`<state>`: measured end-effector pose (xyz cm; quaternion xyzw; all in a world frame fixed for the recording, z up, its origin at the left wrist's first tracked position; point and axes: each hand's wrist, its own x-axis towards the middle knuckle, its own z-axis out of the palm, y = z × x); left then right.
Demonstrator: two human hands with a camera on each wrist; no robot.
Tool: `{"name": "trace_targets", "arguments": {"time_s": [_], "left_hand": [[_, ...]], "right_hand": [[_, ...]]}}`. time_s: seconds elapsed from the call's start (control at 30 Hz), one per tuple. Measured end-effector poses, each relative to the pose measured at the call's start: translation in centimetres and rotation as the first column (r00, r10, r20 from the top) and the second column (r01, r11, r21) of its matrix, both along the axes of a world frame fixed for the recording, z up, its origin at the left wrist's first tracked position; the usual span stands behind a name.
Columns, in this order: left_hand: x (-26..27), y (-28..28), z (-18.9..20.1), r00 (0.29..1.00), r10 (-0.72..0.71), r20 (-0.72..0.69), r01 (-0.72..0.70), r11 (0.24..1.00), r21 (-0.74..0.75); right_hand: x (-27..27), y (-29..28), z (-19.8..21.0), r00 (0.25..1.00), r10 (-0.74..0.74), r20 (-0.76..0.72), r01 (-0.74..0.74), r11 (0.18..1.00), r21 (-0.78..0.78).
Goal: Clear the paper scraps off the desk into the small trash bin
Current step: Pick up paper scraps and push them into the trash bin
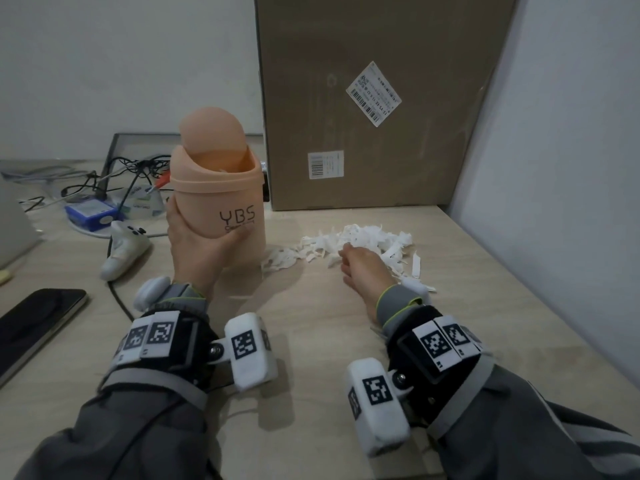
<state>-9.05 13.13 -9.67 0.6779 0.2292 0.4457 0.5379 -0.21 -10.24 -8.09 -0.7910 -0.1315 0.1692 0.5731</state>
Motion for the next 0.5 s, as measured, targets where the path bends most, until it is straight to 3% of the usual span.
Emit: {"name": "trace_targets", "arguments": {"time_s": [0.1, 0.23, 0.37, 0.5], "left_hand": [[-0.2, 0.1, 0.0, 1.0, 0.003, -0.007, -0.004, 1.0, -0.014], [-1.0, 0.8, 0.3, 1.0, 0.024, 0.018, -0.024, 1.0, -0.015], [-1.5, 1.3, 0.4, 0.998, 0.035, 0.057, -0.034, 0.999, -0.026], [-1.7, 1.5, 0.2, 0.996, 0.069, 0.051, -0.068, 0.997, -0.022]], "right_hand": [[-0.8, -0.3, 0.8, 0.998, -0.059, -0.017, 0.061, 0.983, 0.174], [-2.0, 1.4, 2.3, 0.984, 0.142, -0.11, -0.098, 0.939, 0.329], [-2.3, 5.7, 3.2, 0.879, 0.393, -0.27, -0.282, 0.885, 0.37], [-2.2, 8.8, 2.9, 0.785, 0.475, -0.399, -0.337, 0.867, 0.368]]}}
